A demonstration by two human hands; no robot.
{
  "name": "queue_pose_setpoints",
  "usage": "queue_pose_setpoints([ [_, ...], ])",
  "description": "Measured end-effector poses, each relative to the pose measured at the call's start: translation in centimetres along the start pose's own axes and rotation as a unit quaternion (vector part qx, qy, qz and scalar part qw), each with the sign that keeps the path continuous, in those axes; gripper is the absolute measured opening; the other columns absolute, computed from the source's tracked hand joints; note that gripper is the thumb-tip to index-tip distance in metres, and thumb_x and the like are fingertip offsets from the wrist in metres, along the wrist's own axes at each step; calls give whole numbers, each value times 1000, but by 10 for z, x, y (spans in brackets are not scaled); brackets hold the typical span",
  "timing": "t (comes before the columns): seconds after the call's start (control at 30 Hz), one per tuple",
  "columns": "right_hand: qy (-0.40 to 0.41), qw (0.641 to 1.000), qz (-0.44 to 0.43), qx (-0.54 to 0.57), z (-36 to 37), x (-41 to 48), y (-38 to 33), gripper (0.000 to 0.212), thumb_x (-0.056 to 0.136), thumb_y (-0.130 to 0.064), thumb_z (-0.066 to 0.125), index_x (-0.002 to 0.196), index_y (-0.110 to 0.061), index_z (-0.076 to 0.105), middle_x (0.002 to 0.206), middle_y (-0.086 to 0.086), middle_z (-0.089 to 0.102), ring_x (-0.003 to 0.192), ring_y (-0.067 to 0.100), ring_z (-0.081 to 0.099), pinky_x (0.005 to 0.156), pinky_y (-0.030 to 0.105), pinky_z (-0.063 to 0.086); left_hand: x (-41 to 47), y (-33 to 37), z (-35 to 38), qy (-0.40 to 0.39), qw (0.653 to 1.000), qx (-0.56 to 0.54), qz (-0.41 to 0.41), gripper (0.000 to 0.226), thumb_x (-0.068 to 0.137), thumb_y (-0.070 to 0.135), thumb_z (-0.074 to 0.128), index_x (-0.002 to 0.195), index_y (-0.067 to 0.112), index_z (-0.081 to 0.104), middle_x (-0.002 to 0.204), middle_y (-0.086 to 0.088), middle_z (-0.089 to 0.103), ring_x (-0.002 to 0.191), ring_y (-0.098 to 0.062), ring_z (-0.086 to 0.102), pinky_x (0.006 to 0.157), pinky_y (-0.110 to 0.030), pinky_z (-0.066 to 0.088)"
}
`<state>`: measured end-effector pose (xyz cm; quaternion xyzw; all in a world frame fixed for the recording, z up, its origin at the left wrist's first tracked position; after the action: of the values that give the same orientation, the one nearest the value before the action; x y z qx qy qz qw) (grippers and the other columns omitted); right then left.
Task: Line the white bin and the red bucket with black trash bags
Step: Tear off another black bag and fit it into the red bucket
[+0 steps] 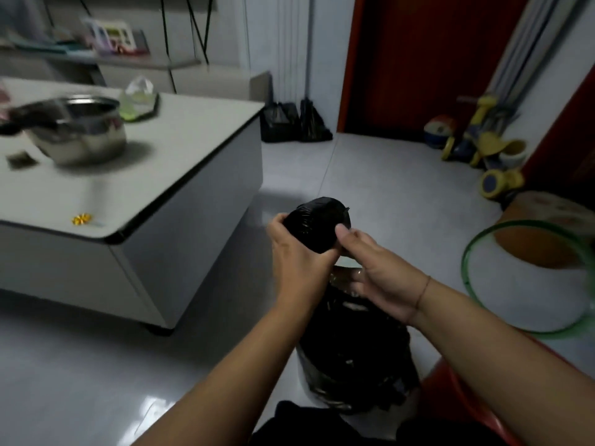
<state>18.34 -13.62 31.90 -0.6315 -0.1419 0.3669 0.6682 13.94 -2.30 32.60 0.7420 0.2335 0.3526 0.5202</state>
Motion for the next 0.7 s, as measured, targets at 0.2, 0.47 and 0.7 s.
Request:
queue_pose_setpoints([
  [0.2, 60, 984, -109, 128, -10, -32, -59, 80, 65, -49, 70, 134, -16, 45, 124, 8, 65, 108, 20, 66, 89, 36, 54, -18, 72, 16, -33, 995, -25, 94, 73, 65, 33, 80, 115, 26, 27, 114, 7, 41, 101, -9, 49, 73, -5, 38],
  [0.47, 181, 961, -172, 115, -47, -54, -82, 31, 100, -33, 43, 128, -27, 54, 122, 7, 64, 111, 26, 62, 88, 45, 55, -41, 120, 27, -192, 963, -164, 94, 55, 81, 36, 62, 125, 25, 31, 122, 15, 44, 100, 17, 52, 78, -3, 43],
  [0.7, 254, 949, -156, 107, -68, -64, -66, 29, 103, -24, 35, 111, -17, 62, 112, 8, 68, 107, 26, 63, 90, 43, 54, -37, 80, 38, -186, 940, -225, -178, 47, 73, 30, 81, 113, 20, 58, 106, -2, 70, 99, -16, 66, 85, -36, 55],
])
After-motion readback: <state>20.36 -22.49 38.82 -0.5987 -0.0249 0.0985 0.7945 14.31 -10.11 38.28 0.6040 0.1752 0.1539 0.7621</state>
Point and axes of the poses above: each hand's wrist, its own x-axis towards the middle knuckle, its own z-axis out of the palm, y = z × x, the point moved 8 cm from there along x, towards the middle knuckle
